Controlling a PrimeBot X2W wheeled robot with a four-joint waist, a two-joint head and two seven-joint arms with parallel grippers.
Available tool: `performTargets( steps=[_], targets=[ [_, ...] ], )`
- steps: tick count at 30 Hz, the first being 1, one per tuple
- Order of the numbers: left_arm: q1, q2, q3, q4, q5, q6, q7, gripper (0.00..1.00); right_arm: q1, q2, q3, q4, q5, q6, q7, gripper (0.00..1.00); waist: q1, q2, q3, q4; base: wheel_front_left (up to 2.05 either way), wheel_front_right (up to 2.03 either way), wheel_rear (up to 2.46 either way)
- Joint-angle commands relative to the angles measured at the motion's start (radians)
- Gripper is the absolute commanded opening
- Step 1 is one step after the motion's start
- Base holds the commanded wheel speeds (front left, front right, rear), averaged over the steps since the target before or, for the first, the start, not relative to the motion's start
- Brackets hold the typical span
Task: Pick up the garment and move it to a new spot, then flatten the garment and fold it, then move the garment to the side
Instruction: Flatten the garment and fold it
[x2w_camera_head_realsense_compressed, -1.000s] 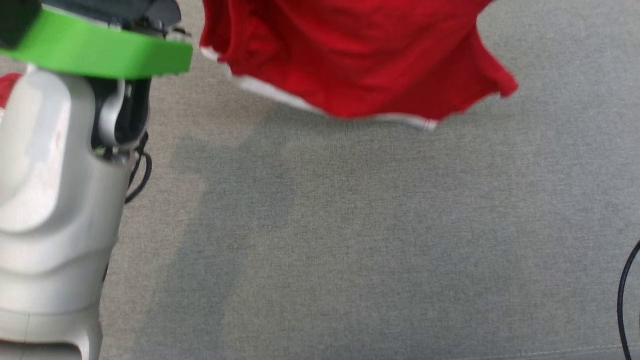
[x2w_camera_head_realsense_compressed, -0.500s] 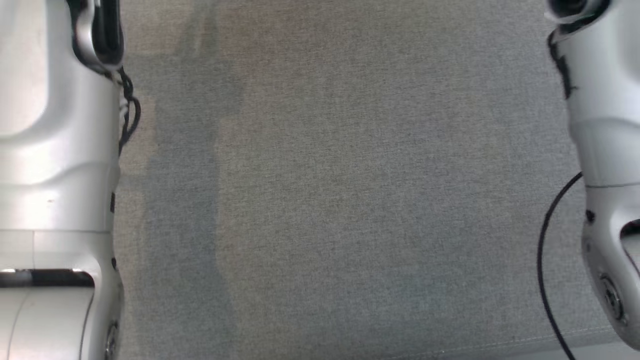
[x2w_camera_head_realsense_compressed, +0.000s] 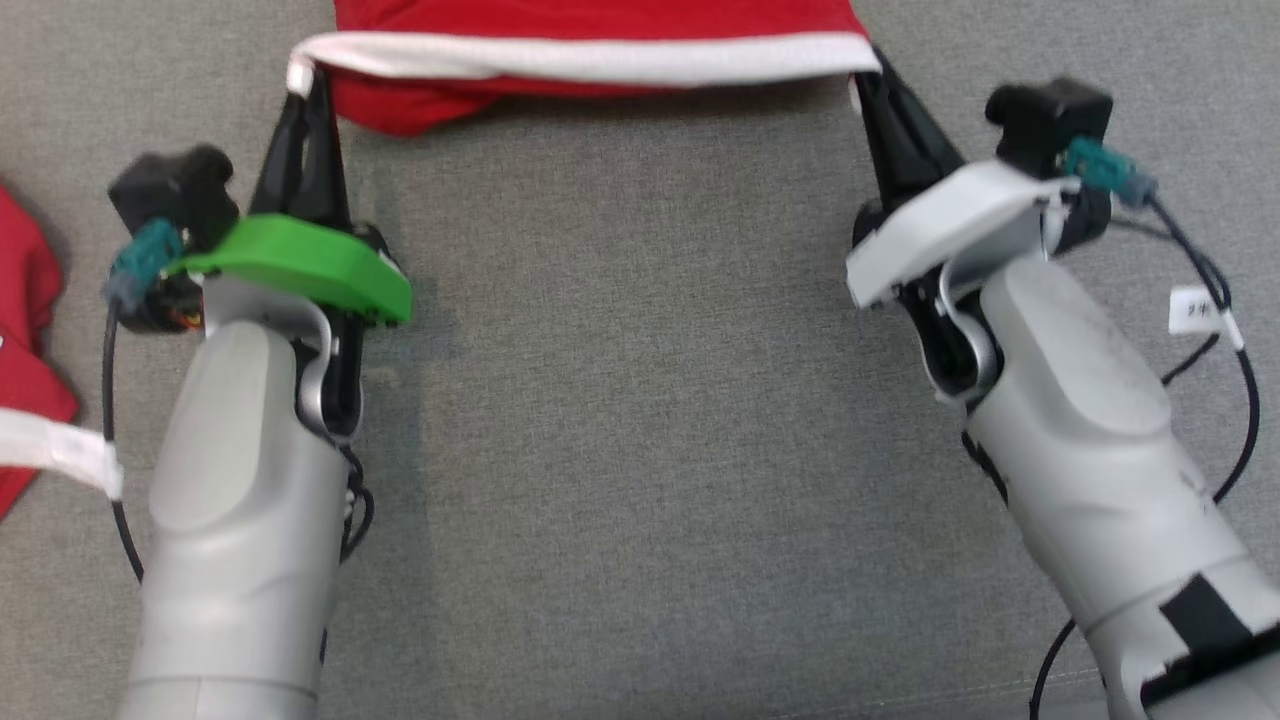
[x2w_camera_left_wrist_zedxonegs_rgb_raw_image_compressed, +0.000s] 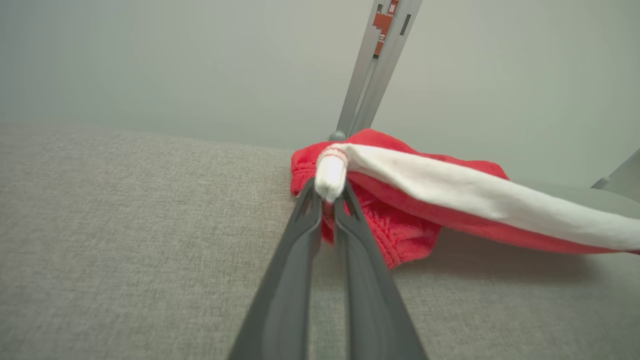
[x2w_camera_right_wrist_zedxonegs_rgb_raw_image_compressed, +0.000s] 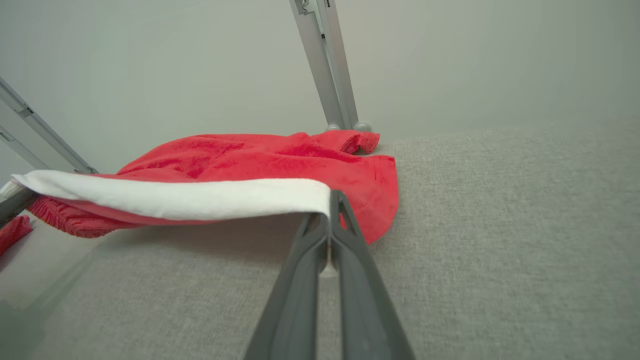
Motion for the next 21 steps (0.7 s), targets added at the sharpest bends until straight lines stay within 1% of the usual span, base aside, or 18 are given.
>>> performTargets(
  steps=[1,6,11,15,17,18,21],
  targets=[
    [0.067,0.003,-0.003,-0.05,-0.009,-0.003,-0.003,0.0,0.074,-0.014,-0.012,-0.046,-0.002,-0.001,-0.006,0.0,-0.0001,0.0,-0.034,-0.002,0.0,0.0,0.0],
    [0.299,0.003,-0.046,-0.243,0.033,-0.008,-0.002,0.0,0.326,-0.04,-0.054,-0.253,-0.042,-0.001,-0.006,0.0,-0.0001,0.0,-0.085,0.006,0.0,0.0,0.0],
    [0.52,0.003,-0.093,-0.417,0.076,-0.01,-0.002,0.0,0.577,-0.058,-0.132,-0.472,-0.101,-0.001,-0.006,0.0,-0.0001,0.0,-0.142,0.008,0.0,0.0,0.0],
    [0.66,0.003,-0.109,-0.521,0.076,-0.009,-0.002,0.0,0.735,-0.061,-0.173,-0.587,-0.128,-0.001,-0.005,0.0,-0.0001,0.0,-0.198,-0.001,0.0,0.0,0.0],
    [0.718,0.003,-0.109,-0.569,0.074,0.001,-0.002,0.0,0.801,-0.056,-0.194,-0.642,-0.142,-0.001,0.017,0.0,-0.0001,0.0,-0.217,-0.006,0.0,0.0,0.0],
    [0.766,0.003,-0.111,-0.617,0.053,0.006,-0.002,0.0,0.866,-0.049,-0.223,-0.702,-0.159,-0.001,0.044,0.0,-0.0001,0.0,-0.232,-0.006,0.0,0.0,0.0],
    [0.827,0.005,-0.119,-0.66,0.021,0.004,0.021,0.0,0.943,-0.033,-0.26,-0.788,-0.18,-0.001,0.103,0.0,-0.0001,0.0,-0.246,-0.008,0.0,0.0,0.0]
  ],
)
